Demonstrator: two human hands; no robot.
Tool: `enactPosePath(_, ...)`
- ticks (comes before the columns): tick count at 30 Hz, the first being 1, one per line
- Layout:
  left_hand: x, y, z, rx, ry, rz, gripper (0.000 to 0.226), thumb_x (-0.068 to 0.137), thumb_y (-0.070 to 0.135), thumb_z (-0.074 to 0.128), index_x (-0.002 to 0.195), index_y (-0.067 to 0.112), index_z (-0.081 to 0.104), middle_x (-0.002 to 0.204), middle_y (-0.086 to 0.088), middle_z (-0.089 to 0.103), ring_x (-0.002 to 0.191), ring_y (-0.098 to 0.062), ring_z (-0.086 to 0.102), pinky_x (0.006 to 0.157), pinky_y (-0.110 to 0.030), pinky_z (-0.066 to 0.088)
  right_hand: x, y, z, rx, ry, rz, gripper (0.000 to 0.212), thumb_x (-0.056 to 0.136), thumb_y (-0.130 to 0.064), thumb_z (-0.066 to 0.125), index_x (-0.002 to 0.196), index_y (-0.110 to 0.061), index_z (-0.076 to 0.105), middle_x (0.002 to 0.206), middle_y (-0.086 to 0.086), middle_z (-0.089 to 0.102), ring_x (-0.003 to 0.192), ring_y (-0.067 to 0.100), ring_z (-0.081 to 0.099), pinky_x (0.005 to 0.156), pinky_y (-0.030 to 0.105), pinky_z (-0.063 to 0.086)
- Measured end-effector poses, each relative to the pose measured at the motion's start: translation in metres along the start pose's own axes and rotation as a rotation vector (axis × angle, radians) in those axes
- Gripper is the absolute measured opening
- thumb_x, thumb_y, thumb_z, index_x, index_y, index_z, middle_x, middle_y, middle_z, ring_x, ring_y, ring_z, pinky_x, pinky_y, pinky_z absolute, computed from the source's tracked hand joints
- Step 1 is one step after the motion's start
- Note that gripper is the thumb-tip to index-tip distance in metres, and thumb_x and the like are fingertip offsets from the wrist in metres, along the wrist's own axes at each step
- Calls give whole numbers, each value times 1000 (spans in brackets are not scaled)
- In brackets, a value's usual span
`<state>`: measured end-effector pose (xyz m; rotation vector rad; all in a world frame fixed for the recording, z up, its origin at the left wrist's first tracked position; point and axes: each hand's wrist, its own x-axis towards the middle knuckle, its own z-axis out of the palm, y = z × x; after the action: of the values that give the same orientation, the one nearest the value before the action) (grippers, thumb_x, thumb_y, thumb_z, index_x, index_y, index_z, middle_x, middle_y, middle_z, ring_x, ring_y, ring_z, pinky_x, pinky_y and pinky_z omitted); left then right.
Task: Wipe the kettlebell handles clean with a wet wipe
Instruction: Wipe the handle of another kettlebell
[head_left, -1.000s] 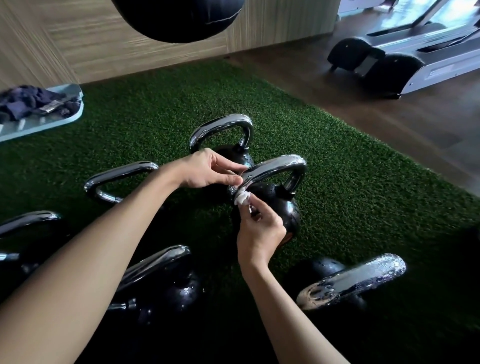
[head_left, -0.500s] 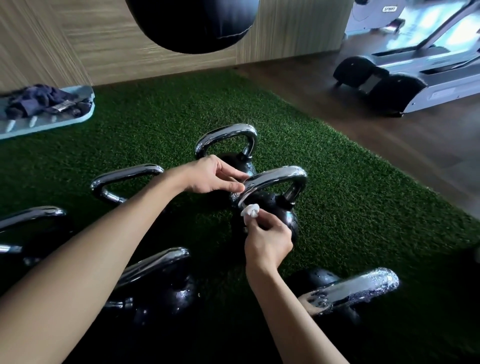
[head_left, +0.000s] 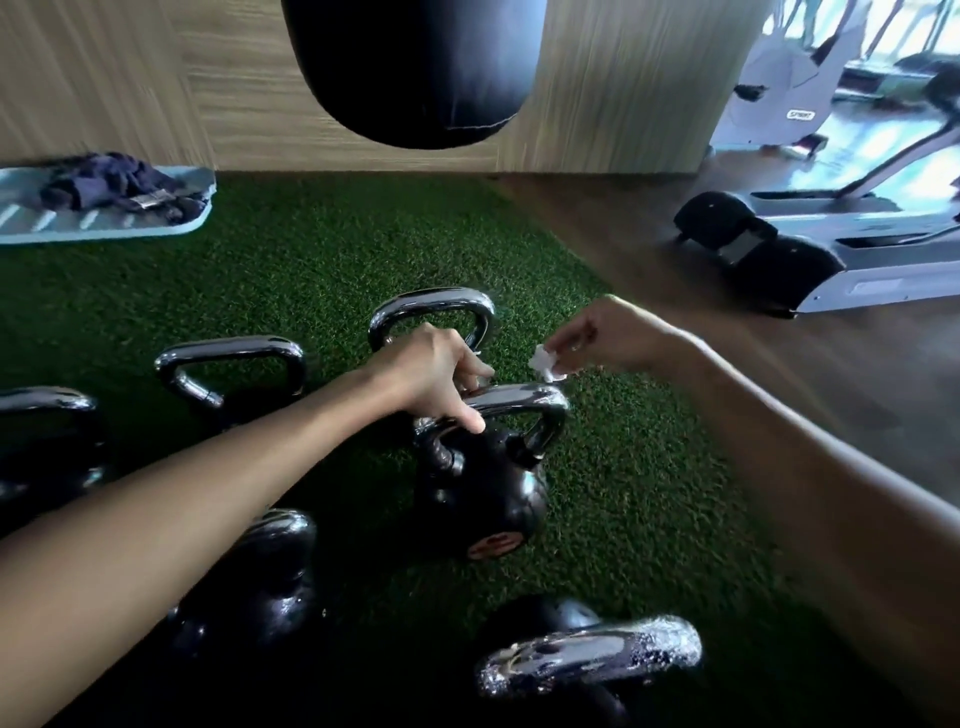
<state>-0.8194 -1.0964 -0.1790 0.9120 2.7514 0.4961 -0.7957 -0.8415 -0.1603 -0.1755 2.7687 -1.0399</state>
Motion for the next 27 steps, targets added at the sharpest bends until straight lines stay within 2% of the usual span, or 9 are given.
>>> enactPosePath(5,1,14,6,11,16,-93,56,69,47,89,120,29,75,127,11,69,118,-5,63,97,-13,41,53,16,-30,-204,-344,-50,31,84,-9,78,108,-27,74,83,-20,77,70,5,64,63,23,48)
enactPosePath(9,-4,21,12,-83,-6,-237,53,71,41,90,120,29,75,127,12,69,117,-4,62,93,-15,40,60,23,-31,-155,-443,-118,30,84,-7,77,110,-22,74,88,-20,77,67,-4,64,68,25,49)
enactPosePath(12,-16,33,14,-90,13,-282,43,72,40,89,112,33,78,115,17,74,108,0,65,95,-20,48,54,21,-17,-176,-483,-204,33,85,-12,78,117,-15,73,115,-16,71,91,-1,69,86,25,54)
enactPosePath(16,-31,44,20,-40,36,-265,33,72,41,88,103,34,81,94,14,78,91,-3,68,82,-17,49,45,14,-13,-185,-541,-317,31,87,-11,76,117,-18,72,132,-4,67,109,20,70,100,45,53)
enactPosePath(18,-38,49,24,-41,89,-261,40,72,40,89,110,34,78,100,23,73,94,5,64,75,-2,41,41,16,-16,-175,-564,-340,29,87,-10,76,116,-16,72,135,-1,66,104,1,66,97,28,53)
enactPosePath(20,-43,52,27,-98,123,-279,42,73,37,90,111,39,75,89,26,68,80,16,59,63,1,35,39,21,-15,-161,-541,-367,29,88,-10,75,116,-13,72,135,0,66,101,-9,62,84,11,50)
enactPosePath(23,-49,56,28,-169,135,-311,38,71,37,91,101,48,70,52,23,53,46,7,48,47,-8,33,36,28,-7,-137,-502,-402,29,88,-10,75,117,-9,73,133,-1,67,100,-9,64,87,17,54)
enactPosePath(25,-55,59,29,-155,130,-314,37,69,39,92,100,44,72,42,19,44,43,0,42,44,-12,31,32,27,-4,-129,-526,-415,31,89,-10,75,119,-9,72,128,-8,68,95,-13,65,87,18,52)
enactPosePath(27,-62,63,32,-161,110,-281,39,70,33,92,105,33,74,43,32,47,46,10,47,46,-8,33,25,24,-1,-129,-564,-434,32,90,-11,73,121,-11,71,120,-20,66,90,-16,65,85,16,49)
